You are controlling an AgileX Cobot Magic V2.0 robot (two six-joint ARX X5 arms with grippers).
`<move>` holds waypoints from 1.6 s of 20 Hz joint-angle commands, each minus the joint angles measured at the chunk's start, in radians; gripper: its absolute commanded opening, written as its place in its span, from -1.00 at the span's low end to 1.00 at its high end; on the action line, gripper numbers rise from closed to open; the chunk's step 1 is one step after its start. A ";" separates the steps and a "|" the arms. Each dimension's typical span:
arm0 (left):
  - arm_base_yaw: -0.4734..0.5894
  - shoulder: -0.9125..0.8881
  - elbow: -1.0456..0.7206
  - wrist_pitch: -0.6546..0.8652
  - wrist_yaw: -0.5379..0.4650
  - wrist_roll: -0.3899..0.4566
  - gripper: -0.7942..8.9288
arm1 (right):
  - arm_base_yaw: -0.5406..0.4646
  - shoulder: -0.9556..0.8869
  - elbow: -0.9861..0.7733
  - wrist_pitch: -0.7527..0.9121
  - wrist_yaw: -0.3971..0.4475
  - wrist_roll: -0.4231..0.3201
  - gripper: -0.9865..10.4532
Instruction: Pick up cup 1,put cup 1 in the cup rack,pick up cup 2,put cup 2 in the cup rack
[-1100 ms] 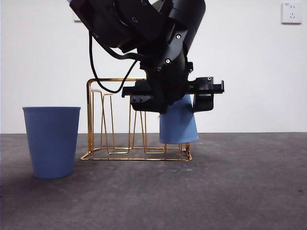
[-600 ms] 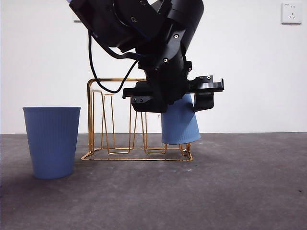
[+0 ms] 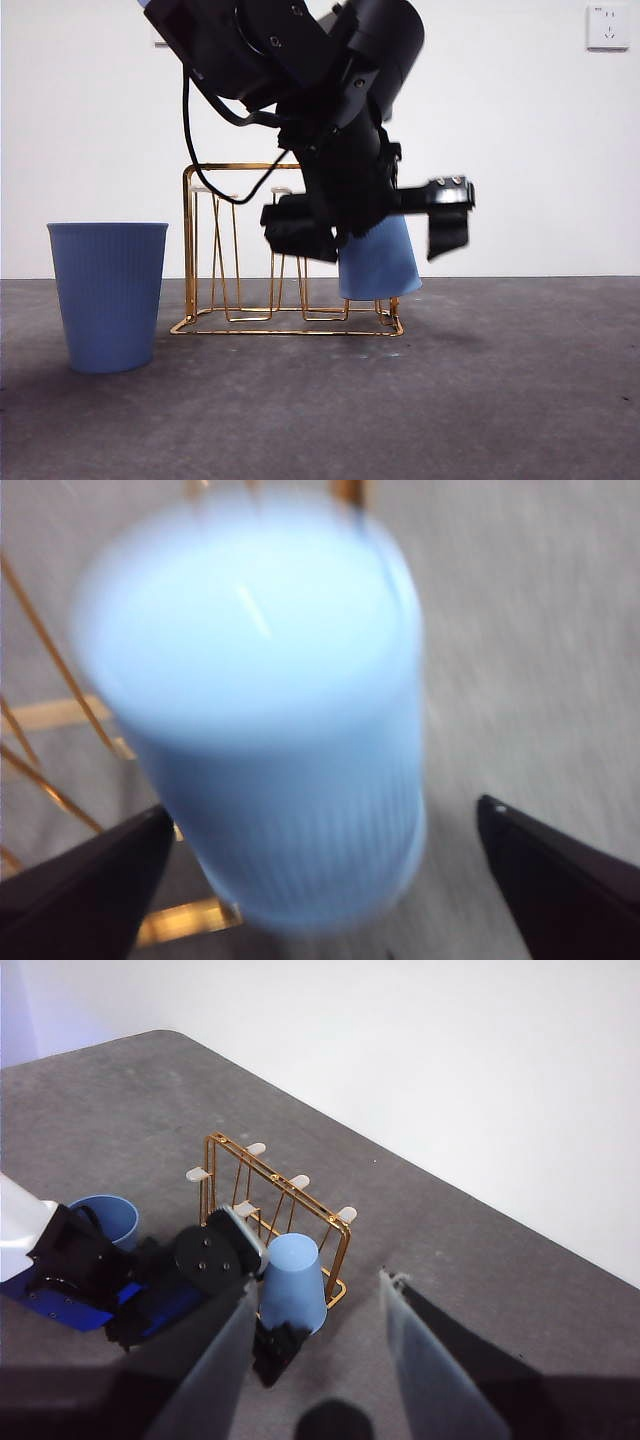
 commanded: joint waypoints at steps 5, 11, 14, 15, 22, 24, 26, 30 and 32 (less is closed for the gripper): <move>-0.003 0.010 -0.009 -0.055 0.048 -0.037 0.26 | 0.000 -0.001 -0.005 -0.008 -0.003 -0.002 -0.45; -0.005 -0.031 -0.009 -0.174 0.082 -0.070 0.26 | 0.000 -0.001 -0.005 -0.014 -0.003 -0.002 -0.45; -0.006 -0.062 -0.009 -0.244 0.094 -0.073 0.26 | 0.000 -0.001 -0.005 -0.014 -0.003 -0.002 -0.45; -0.006 -0.074 -0.009 -0.265 0.099 -0.079 0.26 | 0.000 -0.001 -0.005 -0.014 -0.003 -0.003 -0.45; -0.011 -0.169 -0.009 -0.417 0.192 -0.094 0.26 | 0.000 0.000 -0.005 -0.014 -0.003 -0.002 -0.45; -0.013 -0.193 -0.009 -0.453 0.233 -0.106 0.26 | 0.000 0.000 -0.005 -0.014 -0.003 -0.002 -0.45; -0.022 -0.217 -0.009 -0.484 0.287 -0.110 0.26 | 0.000 0.001 -0.005 -0.014 -0.003 0.007 -0.45; -0.035 -0.283 -0.009 -0.527 0.376 -0.110 0.26 | 0.000 0.012 -0.005 -0.015 -0.003 0.026 -0.45; -0.048 -0.335 -0.009 -0.528 0.400 -0.106 0.26 | 0.000 0.027 -0.005 -0.016 -0.003 0.037 -0.45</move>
